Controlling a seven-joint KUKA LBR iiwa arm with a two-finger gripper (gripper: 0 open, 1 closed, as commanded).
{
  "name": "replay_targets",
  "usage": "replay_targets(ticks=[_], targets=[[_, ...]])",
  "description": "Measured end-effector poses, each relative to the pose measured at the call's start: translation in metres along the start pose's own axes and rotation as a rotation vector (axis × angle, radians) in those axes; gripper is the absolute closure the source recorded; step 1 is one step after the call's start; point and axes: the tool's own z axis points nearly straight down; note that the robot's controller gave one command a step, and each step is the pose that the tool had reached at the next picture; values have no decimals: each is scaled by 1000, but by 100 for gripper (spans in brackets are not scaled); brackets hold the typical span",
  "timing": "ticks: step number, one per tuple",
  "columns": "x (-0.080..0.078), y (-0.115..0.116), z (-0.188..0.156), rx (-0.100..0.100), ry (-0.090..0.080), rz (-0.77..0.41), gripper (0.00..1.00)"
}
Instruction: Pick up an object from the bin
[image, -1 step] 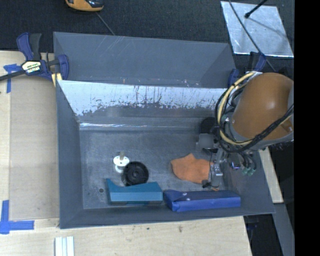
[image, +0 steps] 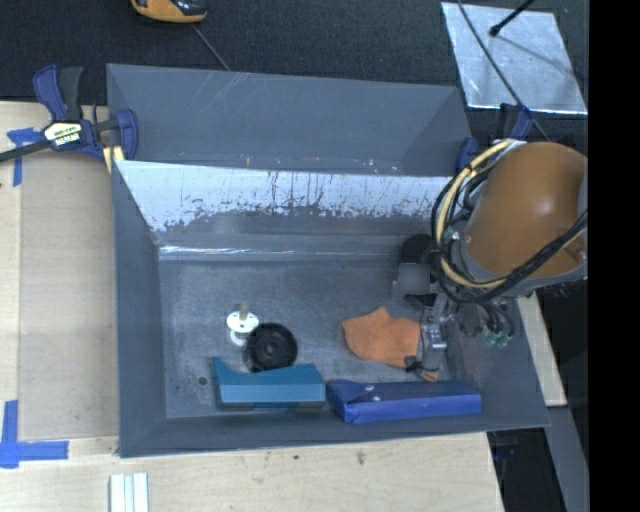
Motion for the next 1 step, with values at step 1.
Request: replay_targets(ticks=[1], targets=[[-15,-18,54,0,-4,98,0]])
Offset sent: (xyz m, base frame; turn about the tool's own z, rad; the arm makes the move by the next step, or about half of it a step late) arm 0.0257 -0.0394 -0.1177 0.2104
